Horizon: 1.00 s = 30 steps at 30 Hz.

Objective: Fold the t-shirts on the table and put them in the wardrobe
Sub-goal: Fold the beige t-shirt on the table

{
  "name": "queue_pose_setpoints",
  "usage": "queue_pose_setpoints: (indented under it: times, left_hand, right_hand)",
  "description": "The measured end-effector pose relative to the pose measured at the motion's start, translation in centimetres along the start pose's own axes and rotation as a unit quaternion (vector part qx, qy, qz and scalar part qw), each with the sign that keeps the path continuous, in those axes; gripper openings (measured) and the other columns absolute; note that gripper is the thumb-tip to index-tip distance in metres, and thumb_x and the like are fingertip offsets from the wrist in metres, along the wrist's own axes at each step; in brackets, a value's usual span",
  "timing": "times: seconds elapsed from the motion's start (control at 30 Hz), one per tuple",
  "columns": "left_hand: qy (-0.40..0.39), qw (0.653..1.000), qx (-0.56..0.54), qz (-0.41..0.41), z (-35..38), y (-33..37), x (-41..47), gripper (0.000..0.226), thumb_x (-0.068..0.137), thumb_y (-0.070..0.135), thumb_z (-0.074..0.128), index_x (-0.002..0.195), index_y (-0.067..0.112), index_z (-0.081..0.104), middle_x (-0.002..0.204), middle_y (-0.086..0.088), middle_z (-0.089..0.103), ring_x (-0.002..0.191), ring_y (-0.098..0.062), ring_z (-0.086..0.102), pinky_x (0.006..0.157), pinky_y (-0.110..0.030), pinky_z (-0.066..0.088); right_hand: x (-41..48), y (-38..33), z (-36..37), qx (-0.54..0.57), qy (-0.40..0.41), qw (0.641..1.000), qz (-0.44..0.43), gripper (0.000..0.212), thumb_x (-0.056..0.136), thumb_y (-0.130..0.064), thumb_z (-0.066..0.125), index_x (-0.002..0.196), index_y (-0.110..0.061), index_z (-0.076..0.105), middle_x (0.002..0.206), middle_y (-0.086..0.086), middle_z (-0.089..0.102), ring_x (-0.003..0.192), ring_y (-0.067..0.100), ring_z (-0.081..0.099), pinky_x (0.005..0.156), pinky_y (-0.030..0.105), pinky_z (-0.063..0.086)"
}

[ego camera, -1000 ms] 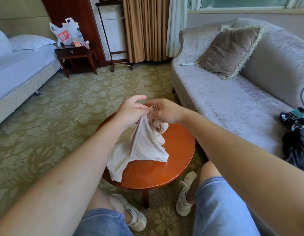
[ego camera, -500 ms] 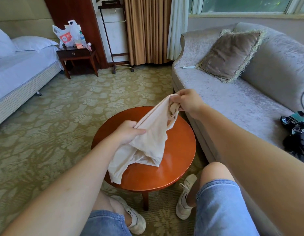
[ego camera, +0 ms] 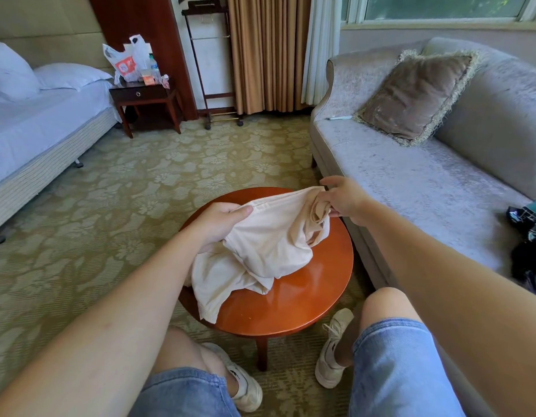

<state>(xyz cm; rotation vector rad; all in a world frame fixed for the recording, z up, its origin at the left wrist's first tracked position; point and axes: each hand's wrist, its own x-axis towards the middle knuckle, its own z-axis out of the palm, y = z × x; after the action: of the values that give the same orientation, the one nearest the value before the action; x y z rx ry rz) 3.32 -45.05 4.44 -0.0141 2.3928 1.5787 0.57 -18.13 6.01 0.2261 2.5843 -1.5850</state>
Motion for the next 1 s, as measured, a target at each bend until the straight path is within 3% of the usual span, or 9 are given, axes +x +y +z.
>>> queue_pose_setpoints:
  times: [0.23,0.4,0.47,0.5,0.53,0.67,0.8,0.87,1.0]
  left_hand:
    - [0.032,0.997,-0.023,-0.073,-1.7,-0.3,0.0,0.052,0.086,0.045,0.069,0.125,0.013,0.064,0.125,-0.009,0.066,0.117,-0.027,0.060,0.106,-0.049,0.043]
    - [-0.015,0.984,0.058,-0.167,-3.4,-0.9,0.0,0.057,0.084,0.025,0.076,0.135,0.008,0.054,0.121,-0.018,0.060,0.096,-0.026,0.059,0.111,-0.047,0.032]
    - [0.000,0.982,0.075,-0.174,-3.9,-1.1,0.1,0.050,0.085,0.020,0.075,0.128,0.003,0.057,0.091,-0.009,0.058,0.072,-0.019,0.049,0.095,-0.038,0.050]
    - [0.012,0.982,0.089,-0.165,-4.2,-1.0,0.0,0.043,0.087,0.021,0.073,0.123,0.002,0.060,0.082,-0.005,0.053,0.067,-0.017,0.041,0.072,-0.028,0.053]
    - [0.019,0.981,0.121,-0.152,-4.4,-0.9,-0.3,0.036,0.089,0.023,0.071,0.118,0.002,0.063,0.075,-0.003,0.048,0.063,-0.016,0.037,0.056,-0.024,0.043]
    - [0.082,0.965,0.244,-0.054,-4.6,-0.6,-1.0,0.031,0.096,0.027,0.060,0.077,0.004,0.065,0.056,-0.003,0.044,0.051,-0.017,0.041,0.050,-0.025,0.029]
    - [0.157,0.984,0.084,0.011,-4.6,-0.5,-0.2,0.017,0.096,0.014,0.060,0.108,0.006,0.068,0.069,-0.004,0.056,0.037,-0.006,0.043,0.041,-0.018,0.034]
    - [0.162,0.986,-0.029,-0.011,-4.4,0.2,-0.4,0.030,0.096,0.008,0.059,0.125,0.011,0.061,0.088,-0.005,0.060,0.039,-0.004,0.047,0.038,-0.015,0.036]
    - [0.223,0.960,-0.168,-0.004,-4.5,2.1,-0.7,0.032,0.095,0.001,0.058,0.127,0.000,0.058,0.110,-0.015,0.059,0.059,-0.010,0.060,0.050,-0.011,0.049]
  right_hand:
    - [0.1,1.7,-1.4,0.040,0.042,0.998,0.037,0.027,0.098,0.001,0.046,0.118,0.003,0.064,0.074,0.004,0.054,0.064,0.014,0.053,0.053,0.021,0.055]
    - [0.5,2.7,-1.4,-0.075,0.066,0.995,0.017,0.040,0.088,-0.004,0.060,0.126,0.008,0.057,0.109,0.027,0.064,0.096,0.038,0.065,0.089,0.050,0.054]
    - [0.7,3.2,-1.4,-0.128,0.083,0.988,0.012,0.026,0.088,-0.003,0.056,0.108,0.012,0.062,0.097,0.028,0.064,0.088,0.041,0.064,0.077,0.046,0.056]
    - [0.7,3.4,-1.5,-0.144,0.087,0.986,0.013,0.018,0.088,-0.003,0.054,0.096,0.008,0.064,0.083,0.023,0.062,0.077,0.035,0.060,0.065,0.038,0.051]
    - [0.6,3.5,-1.5,-0.151,0.090,0.984,0.016,0.016,0.088,-0.005,0.052,0.086,0.004,0.065,0.073,0.017,0.056,0.069,0.029,0.053,0.059,0.033,0.043]
    - [0.4,4.0,-1.6,-0.126,0.099,0.987,0.029,0.032,0.093,-0.012,0.051,0.063,-0.007,0.061,0.057,0.008,0.052,0.054,0.024,0.046,0.052,0.028,0.037]
    - [0.3,3.6,-1.6,0.023,0.068,0.997,-0.001,0.031,0.097,-0.016,0.054,0.090,0.012,0.068,0.066,0.014,0.056,0.060,0.025,0.050,0.069,0.041,0.055]
    - [-0.1,2.5,-1.4,0.100,0.046,0.994,-0.002,0.025,0.099,-0.016,0.054,0.097,0.004,0.069,0.070,0.013,0.056,0.061,0.023,0.054,0.075,0.038,0.059]
    - [-0.3,0.0,-1.5,0.193,0.059,0.979,-0.013,0.022,0.101,-0.018,0.051,0.092,-0.006,0.067,0.065,0.006,0.051,0.057,0.016,0.050,0.077,0.038,0.057]
